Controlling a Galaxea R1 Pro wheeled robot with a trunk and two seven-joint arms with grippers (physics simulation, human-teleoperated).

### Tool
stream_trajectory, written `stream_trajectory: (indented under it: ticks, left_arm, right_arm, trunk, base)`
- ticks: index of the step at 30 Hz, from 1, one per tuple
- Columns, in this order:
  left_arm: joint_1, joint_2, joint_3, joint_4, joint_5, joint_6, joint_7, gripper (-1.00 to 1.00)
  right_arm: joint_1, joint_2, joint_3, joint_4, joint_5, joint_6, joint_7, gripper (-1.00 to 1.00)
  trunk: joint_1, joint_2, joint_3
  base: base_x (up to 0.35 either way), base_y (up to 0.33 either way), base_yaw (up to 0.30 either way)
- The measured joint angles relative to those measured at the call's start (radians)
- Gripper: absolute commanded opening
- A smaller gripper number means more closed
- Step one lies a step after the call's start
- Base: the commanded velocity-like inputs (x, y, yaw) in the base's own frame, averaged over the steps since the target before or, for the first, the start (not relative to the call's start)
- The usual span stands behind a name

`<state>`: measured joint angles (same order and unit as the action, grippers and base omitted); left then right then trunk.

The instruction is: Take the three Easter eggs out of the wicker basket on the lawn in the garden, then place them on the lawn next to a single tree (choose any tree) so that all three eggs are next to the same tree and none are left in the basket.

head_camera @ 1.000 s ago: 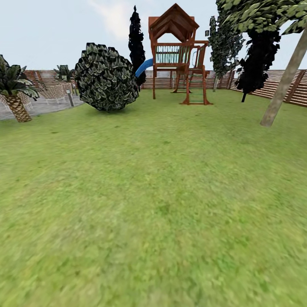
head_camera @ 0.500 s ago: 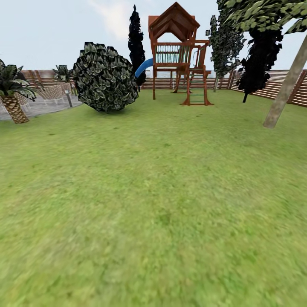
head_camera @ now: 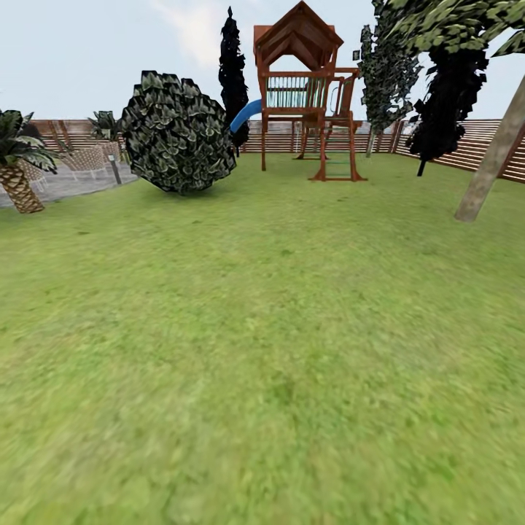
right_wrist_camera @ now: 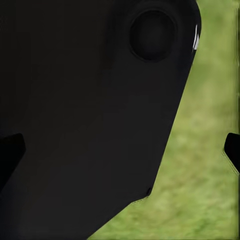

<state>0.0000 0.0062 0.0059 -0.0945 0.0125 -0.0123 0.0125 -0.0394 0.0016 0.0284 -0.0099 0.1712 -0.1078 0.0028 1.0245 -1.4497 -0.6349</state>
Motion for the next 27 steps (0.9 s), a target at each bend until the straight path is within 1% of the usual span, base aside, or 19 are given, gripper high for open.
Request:
stream_trajectory:
  ticks: [27]
  left_arm:
    - [0.000,0.000,0.000,0.000,0.000,0.000,0.000,1.00]
  right_arm:
    - [0.000,0.000,0.000,0.000,0.000,0.000,0.000,1.00]
  trunk:
    - [0.000,0.000,0.000]
  base:
    - [0.308,0.000,0.000]
